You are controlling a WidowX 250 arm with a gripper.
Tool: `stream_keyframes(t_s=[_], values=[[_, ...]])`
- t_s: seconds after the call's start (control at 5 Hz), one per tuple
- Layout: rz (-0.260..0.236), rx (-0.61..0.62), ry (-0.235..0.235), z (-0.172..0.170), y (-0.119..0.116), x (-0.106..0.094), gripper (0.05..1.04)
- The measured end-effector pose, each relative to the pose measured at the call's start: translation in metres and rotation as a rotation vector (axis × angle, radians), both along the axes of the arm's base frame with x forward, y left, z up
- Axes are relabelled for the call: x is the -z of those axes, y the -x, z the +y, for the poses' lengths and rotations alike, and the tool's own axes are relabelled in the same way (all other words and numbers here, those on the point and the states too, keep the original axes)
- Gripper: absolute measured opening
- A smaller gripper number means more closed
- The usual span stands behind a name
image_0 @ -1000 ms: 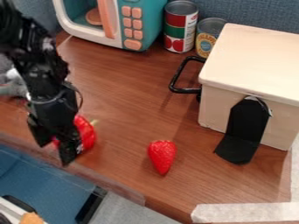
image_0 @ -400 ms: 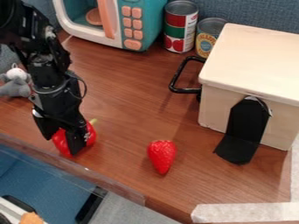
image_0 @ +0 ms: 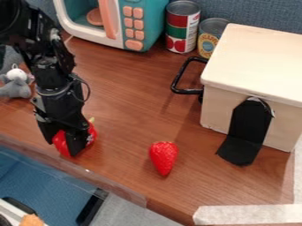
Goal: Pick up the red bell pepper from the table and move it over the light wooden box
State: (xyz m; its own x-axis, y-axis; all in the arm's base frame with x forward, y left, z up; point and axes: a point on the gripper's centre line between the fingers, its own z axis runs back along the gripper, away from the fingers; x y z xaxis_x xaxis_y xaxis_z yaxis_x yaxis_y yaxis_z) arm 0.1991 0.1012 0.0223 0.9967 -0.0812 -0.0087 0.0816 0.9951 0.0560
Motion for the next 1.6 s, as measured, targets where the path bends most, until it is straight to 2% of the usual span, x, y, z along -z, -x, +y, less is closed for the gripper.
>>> stream_keyframes(t_s=[0.2,0.4,0.6,0.8,1.0,1.2,1.4,1.6], values=[[-0.072,-0.006,0.048,-0.013,-0.016,-0.044,0.734],[-0.191,-0.043,0.081,-0.043,-0.040,-0.093,0.734],[-0.228,-0.081,0.083,-0.072,-0.066,-0.134,0.734],[-0.235,-0.099,0.086,-0.119,-0.089,-0.152,0.734],[-0.198,-0.134,0.110,-0.147,-0.110,-0.149,0.734],[-0.137,-0.113,0.120,-0.174,-0.126,-0.131,0.734],[-0.079,-0.118,0.119,-0.186,-0.137,-0.112,0.734],[-0.056,-0.098,0.137,-0.202,-0.149,-0.109,0.734]])
